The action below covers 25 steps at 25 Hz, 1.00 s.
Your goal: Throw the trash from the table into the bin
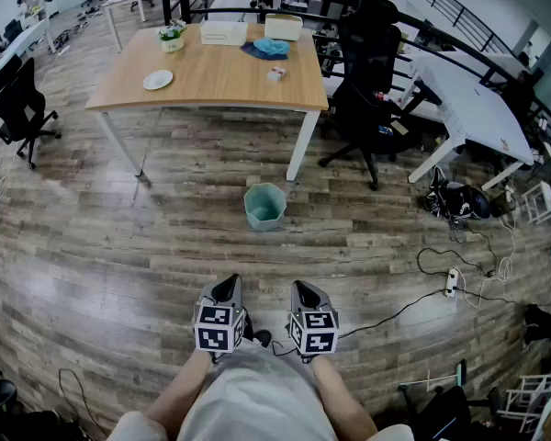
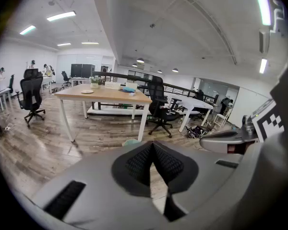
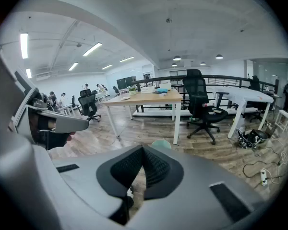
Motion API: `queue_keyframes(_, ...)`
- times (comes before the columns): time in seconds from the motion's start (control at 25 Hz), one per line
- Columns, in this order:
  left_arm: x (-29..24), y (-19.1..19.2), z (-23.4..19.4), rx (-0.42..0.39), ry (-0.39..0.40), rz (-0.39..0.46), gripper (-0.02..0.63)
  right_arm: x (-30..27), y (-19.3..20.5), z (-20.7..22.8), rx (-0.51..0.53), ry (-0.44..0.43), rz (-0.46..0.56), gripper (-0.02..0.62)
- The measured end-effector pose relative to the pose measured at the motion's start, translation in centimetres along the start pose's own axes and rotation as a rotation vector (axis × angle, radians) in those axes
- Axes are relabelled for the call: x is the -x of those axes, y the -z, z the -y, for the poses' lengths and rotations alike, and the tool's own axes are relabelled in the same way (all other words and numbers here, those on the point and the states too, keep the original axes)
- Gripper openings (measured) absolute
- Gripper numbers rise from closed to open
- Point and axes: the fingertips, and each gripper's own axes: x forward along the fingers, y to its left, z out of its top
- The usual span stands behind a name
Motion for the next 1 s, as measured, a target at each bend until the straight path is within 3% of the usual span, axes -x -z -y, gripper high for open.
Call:
queue_keyframes(0.48,-0.4,-0.3,-2.9,0.007,-0.014,-0.025,0.018,-3.4,-0.6,-0.1,-0.022,0.019,-0.006,0.021)
queue_keyframes(1.0,-14.4,-8.1,-4.1,0.078,0.087,-0.035,0.018,-9.2,-4.9,5.6,0.024,0.084,-0.031,0.025)
